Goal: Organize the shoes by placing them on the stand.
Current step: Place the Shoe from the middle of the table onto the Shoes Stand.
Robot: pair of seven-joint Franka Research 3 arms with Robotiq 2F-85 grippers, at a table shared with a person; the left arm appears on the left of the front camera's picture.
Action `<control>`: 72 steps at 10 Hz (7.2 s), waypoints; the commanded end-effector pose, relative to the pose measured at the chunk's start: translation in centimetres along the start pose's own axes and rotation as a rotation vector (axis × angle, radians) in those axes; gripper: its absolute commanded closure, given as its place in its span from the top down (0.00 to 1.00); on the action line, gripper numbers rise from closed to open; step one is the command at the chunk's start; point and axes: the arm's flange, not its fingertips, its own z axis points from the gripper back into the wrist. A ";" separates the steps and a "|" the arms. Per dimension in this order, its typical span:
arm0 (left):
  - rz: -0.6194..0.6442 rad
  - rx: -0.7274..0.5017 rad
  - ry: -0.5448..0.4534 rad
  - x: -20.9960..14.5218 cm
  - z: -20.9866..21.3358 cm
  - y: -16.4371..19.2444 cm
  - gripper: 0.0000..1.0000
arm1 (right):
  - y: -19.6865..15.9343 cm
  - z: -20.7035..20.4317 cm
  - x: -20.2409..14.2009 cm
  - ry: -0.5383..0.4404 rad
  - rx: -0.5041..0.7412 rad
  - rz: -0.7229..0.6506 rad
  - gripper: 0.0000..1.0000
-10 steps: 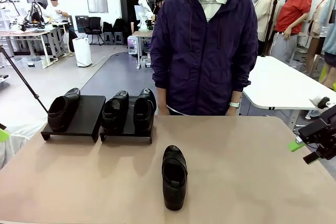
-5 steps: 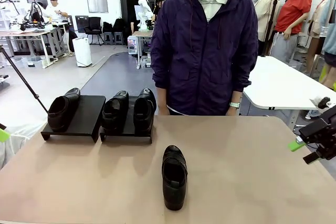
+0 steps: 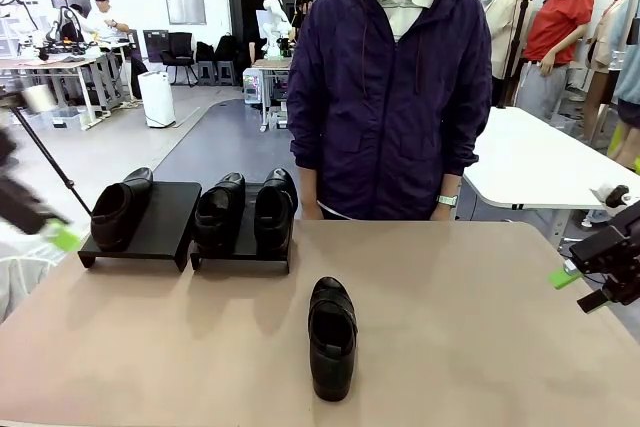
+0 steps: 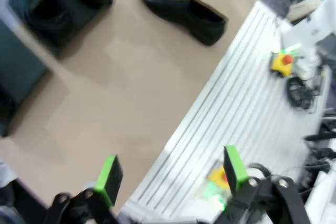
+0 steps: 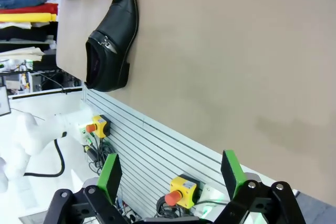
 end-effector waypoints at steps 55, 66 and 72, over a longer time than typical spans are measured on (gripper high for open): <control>0.508 0.371 0.256 7.9 -17.2 -26.3 0.00 | -0.1 0.2 0.2 -0.015 0.030 0.026 1.00; 0.725 0.726 -0.028 5.4 -11.9 1.6 0.00 | -0.1 0.2 0.2 -0.015 0.030 0.026 1.00; 0.505 0.682 -0.058 9.1 -13.2 10.3 0.00 | -0.1 0.2 0.2 -0.015 0.030 0.026 1.00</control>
